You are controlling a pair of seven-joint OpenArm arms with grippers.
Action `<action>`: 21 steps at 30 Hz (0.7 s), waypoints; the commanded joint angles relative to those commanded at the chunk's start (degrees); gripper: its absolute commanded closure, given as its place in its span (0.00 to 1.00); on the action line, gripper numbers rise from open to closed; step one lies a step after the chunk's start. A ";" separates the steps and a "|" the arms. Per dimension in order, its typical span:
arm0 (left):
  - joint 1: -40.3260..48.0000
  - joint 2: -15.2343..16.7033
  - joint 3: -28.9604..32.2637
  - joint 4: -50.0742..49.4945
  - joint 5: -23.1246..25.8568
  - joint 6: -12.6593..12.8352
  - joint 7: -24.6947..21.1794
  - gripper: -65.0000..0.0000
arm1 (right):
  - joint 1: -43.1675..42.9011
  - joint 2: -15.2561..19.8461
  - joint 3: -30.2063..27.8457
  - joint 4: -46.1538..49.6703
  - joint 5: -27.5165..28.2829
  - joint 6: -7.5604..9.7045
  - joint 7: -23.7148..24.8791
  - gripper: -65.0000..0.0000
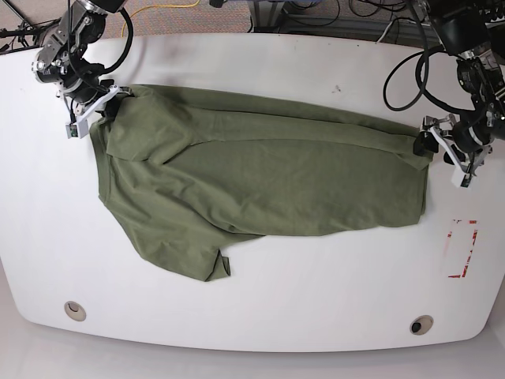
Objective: Fold the T-shirt properly
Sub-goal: 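Hold the green shirt edges with both grippers and pull them taut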
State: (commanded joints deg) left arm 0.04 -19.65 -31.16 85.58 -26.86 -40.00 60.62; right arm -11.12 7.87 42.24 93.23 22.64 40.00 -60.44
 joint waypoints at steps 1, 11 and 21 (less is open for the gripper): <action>0.00 0.00 0.00 -0.18 0.35 0.00 -0.35 0.24 | 0.00 0.00 0.00 0.00 0.00 0.00 0.00 1.00; -0.53 0.00 0.18 -7.56 1.23 0.00 -3.96 0.23 | 0.00 0.00 0.00 0.00 0.09 0.00 0.00 1.00; -1.23 0.09 4.31 -10.55 1.23 0.00 -4.48 0.26 | 0.00 -0.09 0.00 0.09 0.26 0.00 0.00 1.00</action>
State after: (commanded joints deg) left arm -1.19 -19.56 -26.86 75.03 -25.63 -40.00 56.13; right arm -11.12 7.78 42.24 93.32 22.90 40.00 -60.44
